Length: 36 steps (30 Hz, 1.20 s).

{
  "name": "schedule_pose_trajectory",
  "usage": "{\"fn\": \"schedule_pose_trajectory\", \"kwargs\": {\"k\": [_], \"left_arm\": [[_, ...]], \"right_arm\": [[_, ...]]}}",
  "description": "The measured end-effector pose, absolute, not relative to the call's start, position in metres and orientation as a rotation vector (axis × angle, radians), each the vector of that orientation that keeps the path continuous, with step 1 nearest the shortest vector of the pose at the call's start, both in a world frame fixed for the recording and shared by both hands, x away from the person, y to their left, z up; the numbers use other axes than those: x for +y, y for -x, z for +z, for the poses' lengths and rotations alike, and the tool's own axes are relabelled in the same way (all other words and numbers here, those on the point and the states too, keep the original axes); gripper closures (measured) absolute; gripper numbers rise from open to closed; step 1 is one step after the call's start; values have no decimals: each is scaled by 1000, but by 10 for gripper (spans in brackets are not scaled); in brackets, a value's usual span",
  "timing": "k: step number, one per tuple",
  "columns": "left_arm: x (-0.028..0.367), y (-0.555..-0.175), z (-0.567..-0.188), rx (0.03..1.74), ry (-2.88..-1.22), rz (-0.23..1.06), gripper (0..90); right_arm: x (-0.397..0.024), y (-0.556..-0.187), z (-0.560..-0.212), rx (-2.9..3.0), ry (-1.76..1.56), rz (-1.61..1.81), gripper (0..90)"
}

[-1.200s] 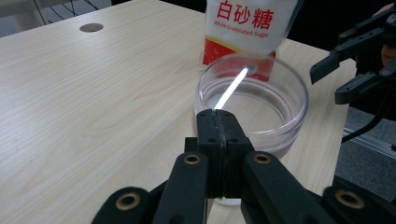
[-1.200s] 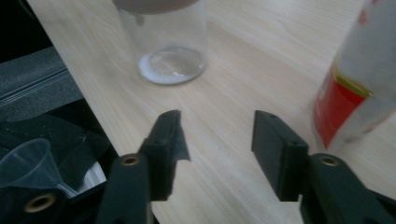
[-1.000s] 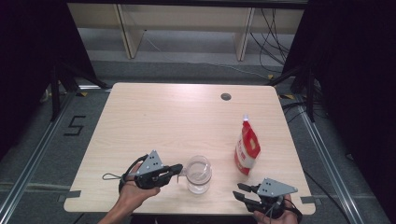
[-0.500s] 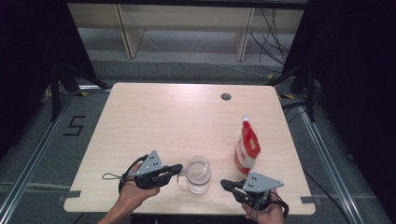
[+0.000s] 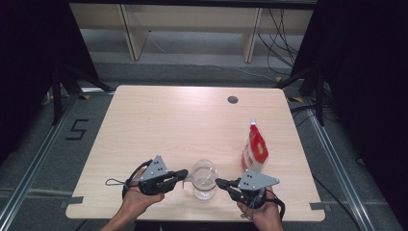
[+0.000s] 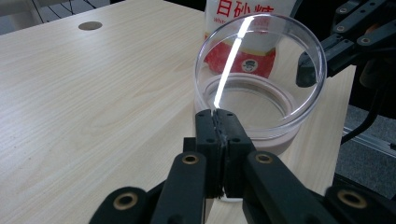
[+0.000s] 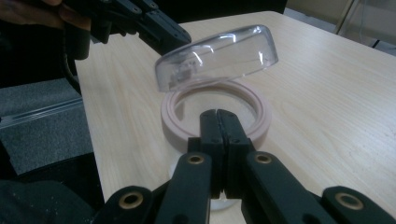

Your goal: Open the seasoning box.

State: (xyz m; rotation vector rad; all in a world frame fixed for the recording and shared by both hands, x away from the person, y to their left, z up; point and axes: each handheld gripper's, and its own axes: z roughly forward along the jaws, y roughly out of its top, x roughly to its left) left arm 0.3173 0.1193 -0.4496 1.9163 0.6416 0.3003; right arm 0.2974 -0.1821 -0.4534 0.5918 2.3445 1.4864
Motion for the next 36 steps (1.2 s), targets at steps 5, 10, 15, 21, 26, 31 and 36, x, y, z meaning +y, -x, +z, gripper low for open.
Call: {"fn": "schedule_pose_trajectory", "kwargs": {"k": [5, 10, 15, 21, 26, 31, 36], "left_arm": [[120, -317, -450, 641, -1913, 297, 878], [120, -315, -448, 637, -1907, 298, 804], [125, -310, -446, 620, -1924, 349, 573], [133, -305, -454, 677, -1941, 343, 338], [142, -304, -467, 685, -1975, 358, 286], [146, -304, -475, 680, -1986, 351, 250], [148, -306, -482, 671, -1998, 355, 242]], "right_arm": [[-175, -298, -451, 2347, -569, 1492, 900], [-174, -299, -448, 2340, -558, 1502, 900], [-172, -299, -446, 2344, -537, 1490, 900], [-168, -299, -444, 2346, -536, 1498, 900], [-166, -300, -441, 2330, -515, 1505, 900], [-163, -299, -439, 2331, -496, 1503, 900], [-158, -298, -438, 2317, -504, 1512, 900]]}}
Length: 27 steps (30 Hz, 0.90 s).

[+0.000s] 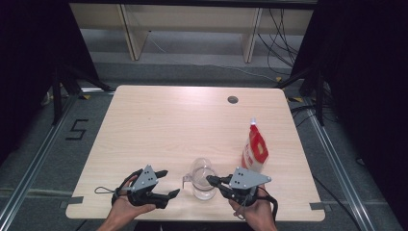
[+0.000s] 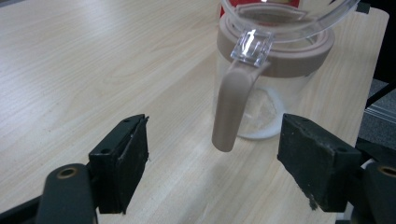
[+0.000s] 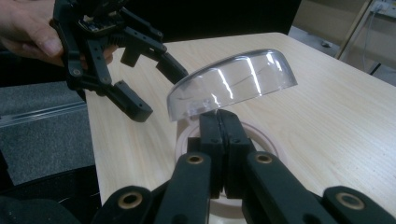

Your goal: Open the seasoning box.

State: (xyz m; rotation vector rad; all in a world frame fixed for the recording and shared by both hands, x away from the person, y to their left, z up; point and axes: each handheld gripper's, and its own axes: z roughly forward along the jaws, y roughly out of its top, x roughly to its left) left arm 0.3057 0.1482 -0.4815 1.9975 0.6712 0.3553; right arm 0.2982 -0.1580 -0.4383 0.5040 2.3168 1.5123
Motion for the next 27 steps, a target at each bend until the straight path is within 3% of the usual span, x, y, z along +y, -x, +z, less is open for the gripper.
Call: {"fn": "schedule_pose_trajectory", "kwargs": {"k": [27], "left_arm": [[151, -302, -490, 693, -2027, 318, 187]], "right_arm": [[-129, -296, -438, 2363, -414, 1505, 884]]}}
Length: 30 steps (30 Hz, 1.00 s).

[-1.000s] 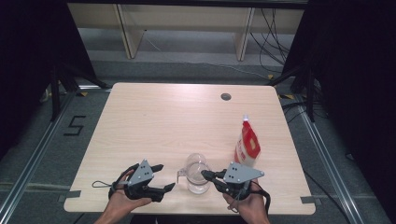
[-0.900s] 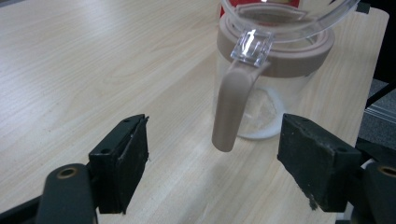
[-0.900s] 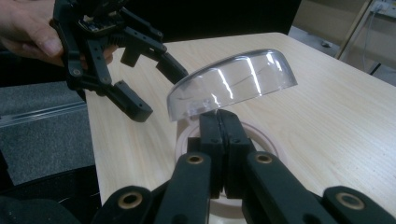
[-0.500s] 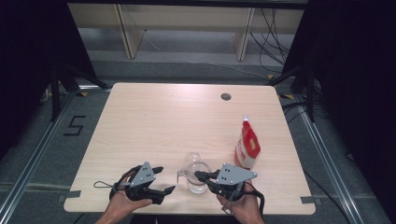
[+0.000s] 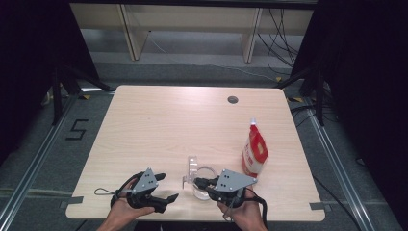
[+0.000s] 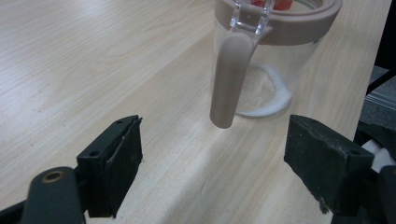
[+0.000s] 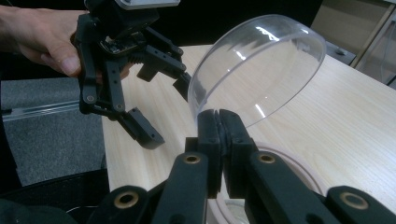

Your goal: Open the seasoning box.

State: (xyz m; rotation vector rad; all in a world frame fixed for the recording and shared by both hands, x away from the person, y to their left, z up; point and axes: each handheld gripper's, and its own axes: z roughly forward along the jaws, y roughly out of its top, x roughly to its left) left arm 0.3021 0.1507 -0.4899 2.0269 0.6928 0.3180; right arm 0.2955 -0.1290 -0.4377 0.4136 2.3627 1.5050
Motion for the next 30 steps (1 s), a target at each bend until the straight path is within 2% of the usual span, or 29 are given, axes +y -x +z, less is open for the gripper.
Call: {"fn": "schedule_pose_trajectory", "kwargs": {"k": [9, 15, 19, 30], "left_arm": [[150, -302, -490, 691, -2018, 308, 176], [150, -302, -491, 716, -1999, 286, 154], [151, -304, -491, 704, -2012, 300, 154], [150, -304, -491, 686, -2019, 308, 154]], "right_arm": [[-127, -294, -439, 2362, -417, 1510, 848], [-147, -293, -444, 2329, -491, 1492, 724], [-166, -293, -447, 2316, -578, 1462, 598], [-203, -288, -455, 2258, -708, 1403, 523]]}}
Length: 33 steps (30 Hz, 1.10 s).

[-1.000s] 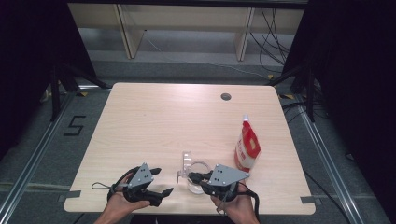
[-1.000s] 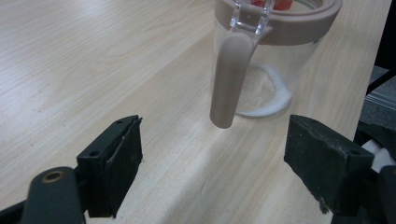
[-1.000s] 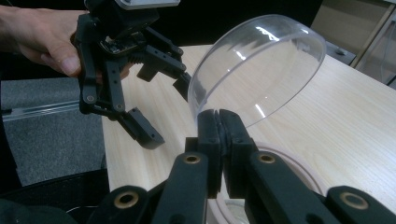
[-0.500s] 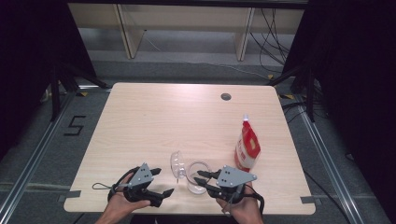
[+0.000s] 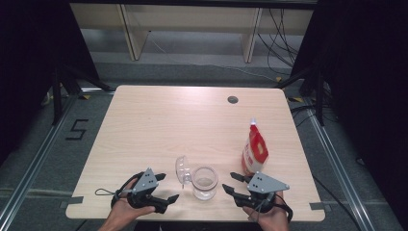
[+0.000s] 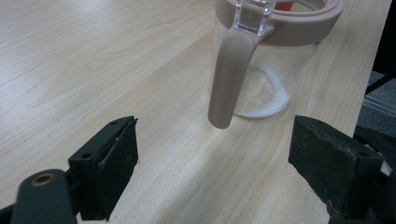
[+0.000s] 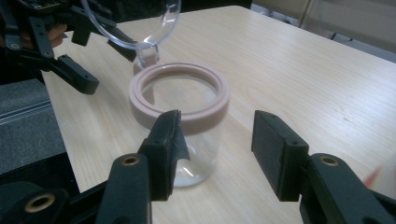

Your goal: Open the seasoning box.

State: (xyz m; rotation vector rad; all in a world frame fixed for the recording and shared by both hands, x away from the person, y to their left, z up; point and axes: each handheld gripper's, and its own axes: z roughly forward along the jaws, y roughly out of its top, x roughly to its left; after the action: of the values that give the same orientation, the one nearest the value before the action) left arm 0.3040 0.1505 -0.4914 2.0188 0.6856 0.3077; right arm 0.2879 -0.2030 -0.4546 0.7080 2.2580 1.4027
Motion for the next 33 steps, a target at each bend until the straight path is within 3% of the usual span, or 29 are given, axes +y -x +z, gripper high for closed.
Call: {"fn": "schedule_pose_trajectory", "kwargs": {"k": [12, 33], "left_arm": [[150, -304, -491, 726, -2005, 302, 154], [149, -305, -490, 744, -1987, 305, 154]], "right_arm": [[-231, -284, -461, 2266, -837, 1351, 439], [-269, -274, -472, 2196, -1047, 1257, 378]]}}
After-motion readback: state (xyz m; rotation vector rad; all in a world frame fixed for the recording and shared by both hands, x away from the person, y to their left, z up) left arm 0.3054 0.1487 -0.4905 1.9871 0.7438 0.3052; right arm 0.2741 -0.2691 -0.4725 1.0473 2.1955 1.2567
